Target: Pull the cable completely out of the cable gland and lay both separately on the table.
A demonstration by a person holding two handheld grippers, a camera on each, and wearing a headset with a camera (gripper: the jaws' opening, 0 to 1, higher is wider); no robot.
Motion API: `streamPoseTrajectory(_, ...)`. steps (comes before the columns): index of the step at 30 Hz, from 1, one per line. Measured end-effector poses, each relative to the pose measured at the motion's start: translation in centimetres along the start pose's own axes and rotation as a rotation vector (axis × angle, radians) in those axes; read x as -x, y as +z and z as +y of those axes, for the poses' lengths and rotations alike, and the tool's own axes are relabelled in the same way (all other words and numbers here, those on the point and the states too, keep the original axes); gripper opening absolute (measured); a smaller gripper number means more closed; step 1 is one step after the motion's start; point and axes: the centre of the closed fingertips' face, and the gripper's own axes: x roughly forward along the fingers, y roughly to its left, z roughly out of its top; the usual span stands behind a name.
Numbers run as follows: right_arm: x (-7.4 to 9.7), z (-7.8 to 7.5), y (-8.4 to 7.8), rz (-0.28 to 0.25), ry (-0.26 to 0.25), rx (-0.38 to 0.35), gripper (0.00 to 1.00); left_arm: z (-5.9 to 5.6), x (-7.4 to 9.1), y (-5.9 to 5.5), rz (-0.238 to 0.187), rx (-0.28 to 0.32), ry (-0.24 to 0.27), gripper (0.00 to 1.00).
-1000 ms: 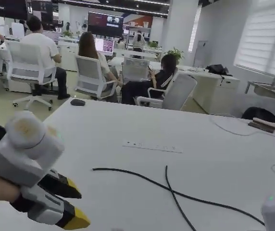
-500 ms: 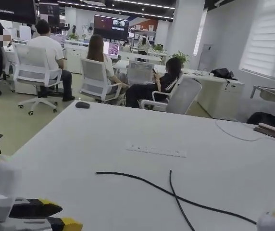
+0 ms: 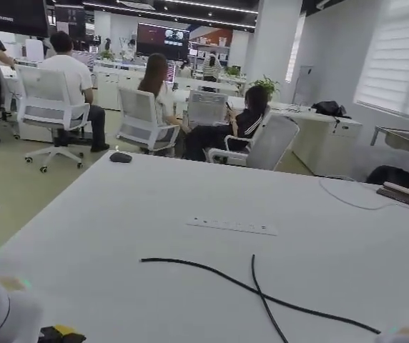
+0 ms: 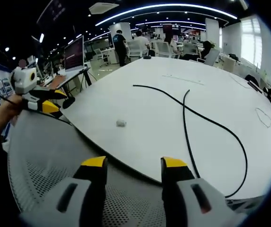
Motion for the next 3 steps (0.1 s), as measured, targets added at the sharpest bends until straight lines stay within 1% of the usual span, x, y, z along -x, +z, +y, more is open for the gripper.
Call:
streamPoseTrajectory(2, -0.12, -0.17, -0.10, 0.004, -0.015, 0.014, 0.45, 0.10, -0.18, -0.21, 0.008, 0.005, 0.001, 0.50)
streamPoseTrajectory(3, -0.19, -0.26, -0.18, 0.008, -0.023, 0.022, 0.45, 0.30, -0.17, -0.20, 0.008, -0.001, 0.009, 0.50)
